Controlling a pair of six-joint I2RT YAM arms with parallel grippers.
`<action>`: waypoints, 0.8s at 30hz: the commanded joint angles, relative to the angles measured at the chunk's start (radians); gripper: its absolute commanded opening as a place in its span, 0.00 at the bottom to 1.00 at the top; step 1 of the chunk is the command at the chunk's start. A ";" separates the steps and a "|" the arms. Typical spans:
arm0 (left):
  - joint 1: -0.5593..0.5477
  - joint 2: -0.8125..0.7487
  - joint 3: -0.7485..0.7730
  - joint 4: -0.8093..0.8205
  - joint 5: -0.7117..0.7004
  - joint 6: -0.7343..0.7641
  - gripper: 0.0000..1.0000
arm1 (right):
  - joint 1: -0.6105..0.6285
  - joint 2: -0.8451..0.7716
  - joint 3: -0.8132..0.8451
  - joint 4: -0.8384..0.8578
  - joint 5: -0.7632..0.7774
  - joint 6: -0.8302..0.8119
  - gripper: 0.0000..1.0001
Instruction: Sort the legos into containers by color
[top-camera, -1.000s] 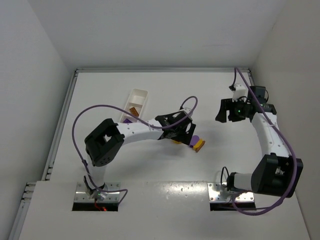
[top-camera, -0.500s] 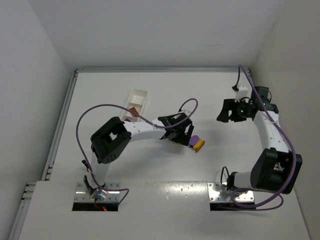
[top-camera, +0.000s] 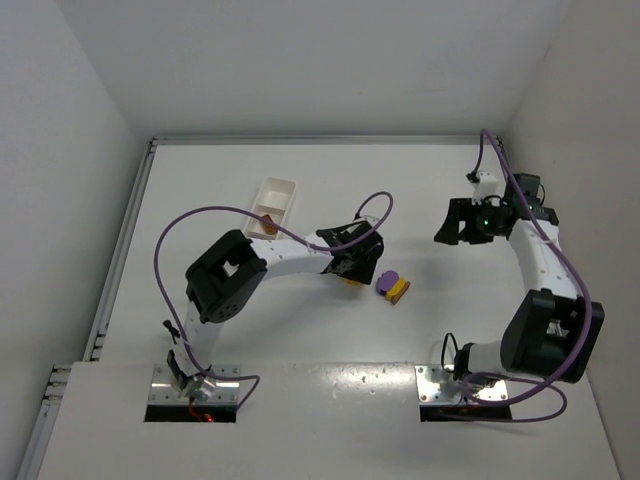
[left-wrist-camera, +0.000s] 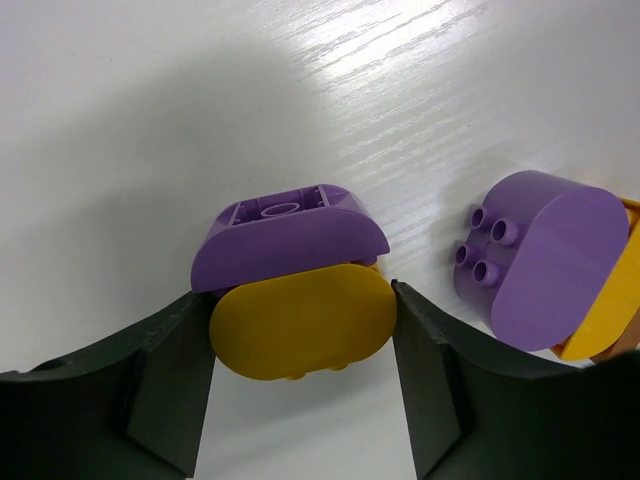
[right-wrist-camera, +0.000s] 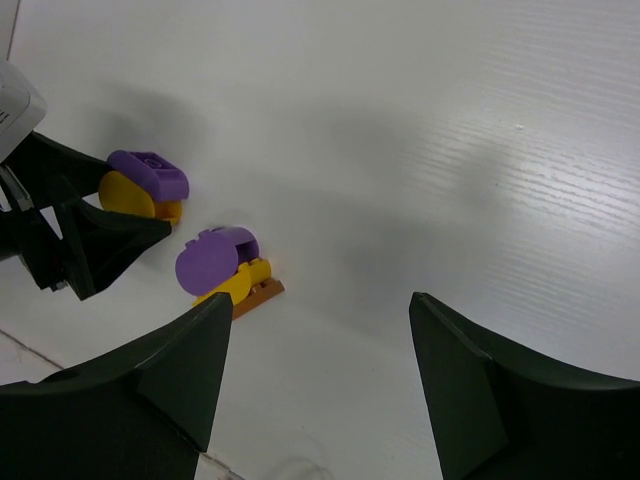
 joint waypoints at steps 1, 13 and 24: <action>0.006 -0.013 0.016 0.003 -0.002 -0.018 0.64 | -0.007 0.002 0.007 0.019 -0.040 -0.023 0.72; 0.006 -0.250 -0.175 0.069 0.242 0.382 0.14 | 0.027 0.126 0.019 -0.087 -0.392 -0.032 0.71; 0.031 -0.517 -0.390 0.144 0.411 0.629 0.10 | 0.188 0.325 0.153 -0.293 -0.583 -0.153 0.70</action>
